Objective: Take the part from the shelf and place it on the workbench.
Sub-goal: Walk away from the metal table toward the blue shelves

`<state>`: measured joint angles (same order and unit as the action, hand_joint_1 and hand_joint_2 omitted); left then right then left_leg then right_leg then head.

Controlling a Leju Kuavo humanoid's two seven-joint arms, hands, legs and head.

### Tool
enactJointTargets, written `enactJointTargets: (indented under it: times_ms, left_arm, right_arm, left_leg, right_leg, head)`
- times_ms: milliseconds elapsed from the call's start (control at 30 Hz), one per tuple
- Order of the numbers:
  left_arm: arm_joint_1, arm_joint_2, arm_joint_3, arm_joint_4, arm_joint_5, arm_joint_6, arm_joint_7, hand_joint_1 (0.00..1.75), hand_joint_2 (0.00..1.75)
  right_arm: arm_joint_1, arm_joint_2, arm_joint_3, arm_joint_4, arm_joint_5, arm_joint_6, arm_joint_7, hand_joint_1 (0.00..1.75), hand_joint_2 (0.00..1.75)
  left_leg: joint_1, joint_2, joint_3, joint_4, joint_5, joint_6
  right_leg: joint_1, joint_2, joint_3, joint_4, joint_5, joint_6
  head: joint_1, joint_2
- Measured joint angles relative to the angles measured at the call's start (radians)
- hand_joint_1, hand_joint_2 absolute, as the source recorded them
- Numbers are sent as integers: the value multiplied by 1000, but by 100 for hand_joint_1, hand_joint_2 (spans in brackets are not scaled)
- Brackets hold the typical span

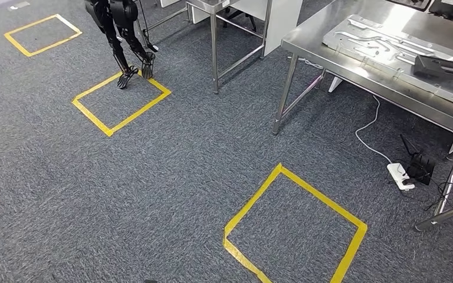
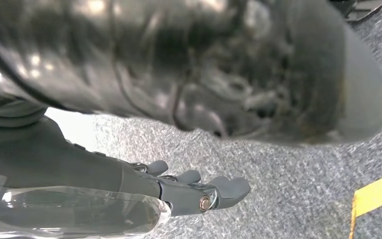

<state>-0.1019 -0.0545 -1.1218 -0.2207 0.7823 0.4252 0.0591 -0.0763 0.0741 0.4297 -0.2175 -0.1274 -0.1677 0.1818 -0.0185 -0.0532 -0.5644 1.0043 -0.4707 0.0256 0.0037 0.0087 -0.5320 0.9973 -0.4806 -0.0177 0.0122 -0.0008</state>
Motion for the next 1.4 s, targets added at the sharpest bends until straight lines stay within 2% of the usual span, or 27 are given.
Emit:
enactJointTargets:
  times_ms: [67, 167, 200, 233, 267, 333, 367, 433, 533, 600, 667, 700, 733, 767, 833, 900, 933, 1000, 1067, 1100, 1167, 1200, 1233, 1267, 1300, 1333, 1400]
  left_arm:
    - [0, 1, 0, 0, 0, 0, 0, 0, 0]
    - [-2, 2, 0, 0, 0, 0, 0, 0, 0]
    - [-1, 2, 0, 0, 0, 0, 0, 0, 0]
    - [0, 3, 0, 0, 0, 0, 0, 0, 0]
    - [1, 3, 0, 0, 0, 0, 0, 0, 0]
    - [1, 2, 0, 0, 0, 0, 0, 0, 0]
    - [0, 2, 0, 0, 0, 0, 0, 0, 0]
    - [-2, 2, 0, 0, 0, 0, 0, 0, 0]
    - [-1, 3, 0, 0, 0, 0, 0, 0, 0]
    - [-1, 3, 0, 0, 0, 0, 0, 0, 0]
    - [-1, 3, 0, 0, 0, 0, 0, 0, 0]
    - [0, 3, 0, 0, 0, 0, 0, 0, 0]
    - [1, 3, 0, 0, 0, 0, 0, 0, 0]
    - [1, 3, 0, 0, 0, 0, 0, 0, 0]
    - [1, 3, 0, 0, 0, 0, 0, 0, 0]
    - [0, 3, 0, 0, 0, 0, 0, 0, 0]
    - [0, 3, 0, 0, 0, 0, 0, 0, 0]
    - [0, 3, 0, 0, 0, 0, 0, 0, 0]
    - [0, 3, 0, 0, 0, 0, 0, 0, 0]
    - [-1, 3, 0, 0, 0, 0, 0, 0, 0]
    - [-1, 3, 0, 0, 0, 0, 0, 0, 0]
    - [0, 3, 0, 0, 0, 0, 0, 0, 0]
    - [1, 3, 0, 0, 0, 0, 0, 0, 0]
    - [2, 3, 0, 0, 0, 0, 0, 0, 0]
    - [2, 3, 0, 0, 0, 0, 0, 0, 0]
    - [2, 3, 0, 0, 0, 0, 0, 0, 0]
    - [-1, 4, 0, 0, 0, 0, 0, 0, 0]
  right_arm:
    - [1, 3, 0, 0, 0, 0, 0, 0, 0]
    - [3, 2, 1, 0, 0, 0, 0, 0, 0]
    - [4, 2, 1, 0, 0, 0, 0, 0, 0]
    - [4, 2, 1, 0, 0, 0, 0, 0, 0]
    - [4, 3, 1, 0, 0, 0, 0, 0, 0]
    - [4, 2, 1, 0, 0, 0, 0, 0, 0]
    - [3, 2, 1, 0, 0, 0, 0, 0, 0]
    - [2, 2, 1, 0, 0, 0, 0, 0, 0]
    - [1, 2, 1, 0, 0, 0, 0, 0, 0]
    - [1, 1, 1, 0, 0, 0, 0, 0, 0]
    - [2, 2, 1, 0, 0, 0, 0, 0, 0]
    - [3, 2, 1, 0, 0, 0, 0, 0, 0]
    - [3, 2, 1, 0, 0, 0, 0, 0, 0]
    - [4, 2, 1, 1, 0, 0, 0, 0, 0]
    - [4, 1, 1, 1, 0, 0, 0, 0, 0]
    - [4, 1, 1, 1, 0, 0, 0, 0, 0]
    - [3, 1, 1, 1, 0, 0, 0, 0, 0]
    - [3, 2, 1, 1, 0, 0, 0, 0, 0]
    - [3, 3, 2, 1, 0, 0, 0, 0, 0]
    - [3, 4, 2, 1, 0, 0, 0, 0, 0]
    - [3, 3, 2, 1, 0, 0, 0, 0, 0]
    - [3, 3, 2, 1, 0, 0, 0, 0, 0]
    - [3, 3, 2, 1, 0, 0, 0, 0, 0]
    - [3, 3, 2, 1, 0, 0, 0, 0, 0]
    - [3, 3, 2, 1, 0, 0, 0, 0, 0]
    - [3, 3, 2, 1, 0, 0, 0, 0, 0]
    - [3, 5, 2, 1, 0, 0, 0, 0, 0]
  left_leg:
    - [2, 17, -23, 53, -36, -13]
    - [19, 35, -105, 219, -119, -33]
    - [26, 37, -125, 259, -129, -40]
    - [32, 39, -131, 268, -123, -47]
    - [38, 43, -117, 240, -99, -54]
    - [49, 55, -51, 109, -35, -68]
    - [51, 57, -22, 52, -15, -69]
    - [48, 56, 0, 6, -9, -58]
    - [44, 49, 2, 3, -5, -28]
    - [44, 47, 4, -3, 0, -11]
    - [38, 47, 2, -3, -1, -1]
    - [35, 46, 2, -2, -2, 1]
    - [32, 44, 2, -2, -3, 3]
    - [30, 41, 4, -2, -4, 4]
    - [29, 33, 9, 0, -7, 1]
    - [25, 29, 9, 4, -12, -7]
    - [24, 28, 9, 5, -13, -12]
    - [23, 27, 9, 3, -14, -23]
    - [26, 32, -1, 28, -33, -33]
    - [27, 35, -21, 69, -57, -38]
    - [29, 40, -83, 196, -117, -45]
    - [30, 41, -115, 255, -137, -48]
    - [31, 42, -133, 286, -138, -48]
    - [30, 43, -133, 281, -121, -47]
    - [30, 44, -115, 237, -88, -44]
    - [29, 46, -84, 169, -50, -39]
    - [23, 51, -28, 50, -7, -27]
  right_leg:
    - [-10, -8, 9, -14, 9, -7]
    - [-12, -19, 7, -16, 11, -10]
    - [-14, -22, 6, -16, 10, -9]
    - [-17, -25, 6, -15, 9, -6]
    - [-22, -28, 6, -12, 7, -1]
    - [-30, -30, 5, 0, -1, 13]
    - [-32, -31, 4, 7, -7, 23]
    - [-30, -31, 3, 14, -14, 41]
    - [-35, -30, 5, 18, -22, 62]
    - [-39, -24, -23, 84, -67, 67]
    - [-36, -19, -89, 216, -133, 65]
    - [-34, -18, -119, 272, -151, 64]
    - [-33, -17, -134, 296, -149, 62]
    - [-31, -16, -131, 283, -127, 60]
    - [-29, -11, -81, 164, -53, 51]
    - [-24, -5, -36, 56, -9, 42]
    - [-22, -3, -29, 35, -5, 39]
    - [-20, -3, -29, 31, -5, 30]
    - [-23, -6, -25, 25, -2, 17]
    - [-25, -8, -24, 23, -1, 11]
    - [-23, -12, -24, 23, -2, 4]
    - [-22, -13, -24, 23, -3, 2]
    - [-21, -14, -23, 24, -4, 1]
    - [-20, -15, -22, 25, -6, 1]
    - [-19, -15, -20, 26, -8, 1]
    - [-19, -15, -18, 28, -10, 2]
    - [-16, -15, -17, 30, -15, 10]
  head:
    - [-7, 0]
    - [-13, 0]
    - [-13, 0]
    - [-13, 0]
    - [-13, 0]
    - [-15, 0]
    - [-17, 0]
    - [-15, 0]
    - [-10, 0]
    - [-6, 0]
    - [-1, 0]
    - [0, 0]
    - [0, 0]
    - [0, 0]
    - [1, 0]
    - [1, 0]
    - [1, 0]
    - [0, 0]
    - [-3, 0]
    - [-6, 0]
    - [-11, 0]
    - [-11, 0]
    - [-11, 0]
    - [-11, 0]
    - [-11, 0]
    - [-11, 0]
    - [-11, 0]
